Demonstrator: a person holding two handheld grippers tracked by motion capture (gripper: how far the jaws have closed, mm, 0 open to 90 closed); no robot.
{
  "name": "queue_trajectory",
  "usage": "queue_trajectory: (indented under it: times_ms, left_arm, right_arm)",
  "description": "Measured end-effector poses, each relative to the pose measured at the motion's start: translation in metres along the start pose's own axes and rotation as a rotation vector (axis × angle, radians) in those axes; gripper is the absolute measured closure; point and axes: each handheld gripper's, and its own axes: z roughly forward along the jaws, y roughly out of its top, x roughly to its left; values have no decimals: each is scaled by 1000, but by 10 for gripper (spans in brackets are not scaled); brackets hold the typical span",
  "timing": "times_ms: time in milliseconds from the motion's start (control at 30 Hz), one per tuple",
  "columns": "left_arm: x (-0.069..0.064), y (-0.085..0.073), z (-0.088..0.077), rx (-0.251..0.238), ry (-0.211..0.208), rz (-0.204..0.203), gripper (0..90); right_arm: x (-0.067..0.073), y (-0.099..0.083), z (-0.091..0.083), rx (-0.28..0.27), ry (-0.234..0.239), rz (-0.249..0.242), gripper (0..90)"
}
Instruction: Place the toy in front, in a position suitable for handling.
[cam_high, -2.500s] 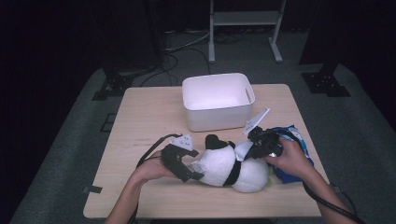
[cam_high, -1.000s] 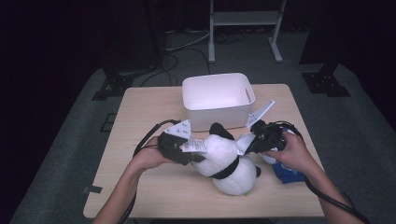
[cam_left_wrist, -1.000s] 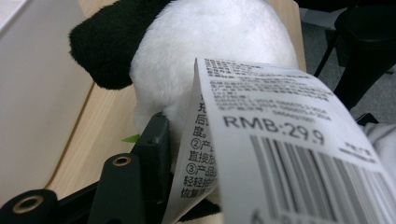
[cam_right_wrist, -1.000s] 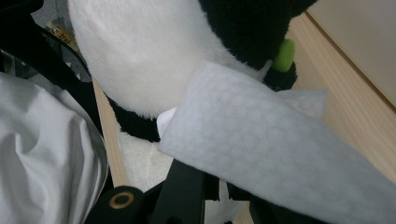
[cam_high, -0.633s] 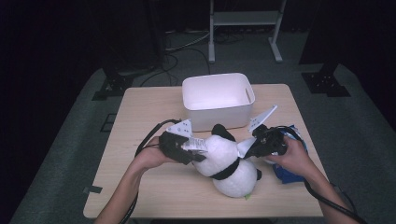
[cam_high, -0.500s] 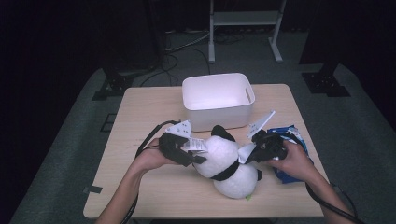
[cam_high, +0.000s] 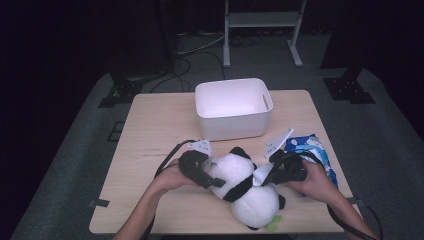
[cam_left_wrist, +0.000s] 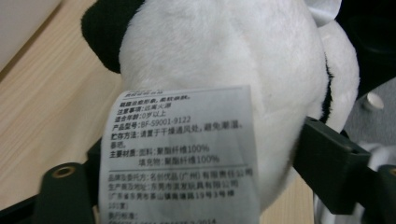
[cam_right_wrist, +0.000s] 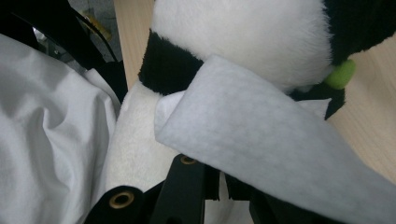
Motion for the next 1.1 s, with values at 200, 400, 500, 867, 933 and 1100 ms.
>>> queue_trajectory:
  times_ms: [200,400,500,867,933,1100]
  left_arm:
    - [-2,-1,-2,-22,34,20,391]
    - [0,2,-14,-40,93,47,429]
    - [0,4,-22,-34,124,61,431]
    - [-2,3,-38,-37,177,82,432]
    - [-3,7,-41,-40,196,96,435]
    - [-6,23,-53,-22,251,148,446]
  right_arm:
    - [-2,4,-1,1,-19,8,852]
    - [-8,13,-1,-9,-46,21,853]
    - [-13,18,0,-19,-47,25,852]
    - [-11,21,-5,-12,-63,12,852]
    - [-10,22,-7,-14,-65,13,852]
    - [-9,29,-4,-22,-62,-5,852]
